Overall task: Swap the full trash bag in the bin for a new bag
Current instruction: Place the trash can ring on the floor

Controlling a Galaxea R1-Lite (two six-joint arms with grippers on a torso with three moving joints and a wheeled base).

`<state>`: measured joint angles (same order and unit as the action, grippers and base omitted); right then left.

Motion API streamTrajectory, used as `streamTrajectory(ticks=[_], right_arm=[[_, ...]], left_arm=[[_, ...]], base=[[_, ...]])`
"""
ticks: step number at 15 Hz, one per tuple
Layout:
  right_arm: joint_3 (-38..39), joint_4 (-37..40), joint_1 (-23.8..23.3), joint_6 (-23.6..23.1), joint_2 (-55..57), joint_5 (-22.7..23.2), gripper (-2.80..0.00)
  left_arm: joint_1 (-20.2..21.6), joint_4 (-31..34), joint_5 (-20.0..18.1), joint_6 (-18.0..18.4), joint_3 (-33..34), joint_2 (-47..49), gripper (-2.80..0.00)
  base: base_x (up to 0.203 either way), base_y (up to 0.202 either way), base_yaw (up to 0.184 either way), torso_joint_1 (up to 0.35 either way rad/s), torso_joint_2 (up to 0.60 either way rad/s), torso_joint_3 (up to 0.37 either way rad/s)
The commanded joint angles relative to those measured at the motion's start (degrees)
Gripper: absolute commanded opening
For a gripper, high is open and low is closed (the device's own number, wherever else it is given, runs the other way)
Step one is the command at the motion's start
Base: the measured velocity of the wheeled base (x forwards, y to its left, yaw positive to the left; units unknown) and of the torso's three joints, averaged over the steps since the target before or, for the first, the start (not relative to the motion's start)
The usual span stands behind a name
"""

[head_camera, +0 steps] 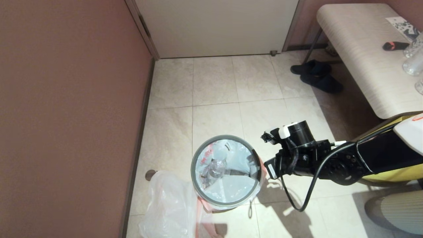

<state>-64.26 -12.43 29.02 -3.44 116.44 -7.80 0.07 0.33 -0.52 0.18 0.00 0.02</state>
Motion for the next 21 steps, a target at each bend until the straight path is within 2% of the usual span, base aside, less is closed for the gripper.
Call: streamTrajectory(ticks=[1,4,10,11,12,21], right_arm=[[-1.1,-1.8,0.74,0.05,5.57,0.69,0.0],[-1.75,-8.39,0.95,0.17,10.05,-0.3,0.0],[-4.35,-8.76,1.57,0.44,12.65,-1.92,0.0],[-4.67,-8.75,1.56,0.45,12.67,-1.96,-0.84],[-4.99,-8.77,1.48,0.45,12.59,-1.96,-2.8],[-3.18,-8.4,2.26,0.45,9.77,-3.17,-2.8]], left_arm=[[0.01,0.02,0.0,-0.01,0.0,-0.02,-2.8],[0.01,0.02,0.0,-0.01,0.0,0.0,-2.8],[0.01,0.02,0.0,-0.01,0.0,0.02,-2.8],[0.01,0.02,0.0,-0.01,0.0,-0.02,-2.8],[0.01,0.02,0.0,-0.01,0.0,-0.02,-2.8],[0.01,0.02,0.0,-0.01,0.0,0.02,-2.8]], base=[[0.0,0.0,0.0,0.0,0.0,0.0],[0.0,0.0,0.0,0.0,0.0,0.0],[0.0,0.0,0.0,0.0,0.0,0.0],[0.0,0.0,0.0,0.0,0.0,0.0],[0.0,0.0,0.0,0.0,0.0,0.0],[0.0,0.0,0.0,0.0,0.0,0.0]])
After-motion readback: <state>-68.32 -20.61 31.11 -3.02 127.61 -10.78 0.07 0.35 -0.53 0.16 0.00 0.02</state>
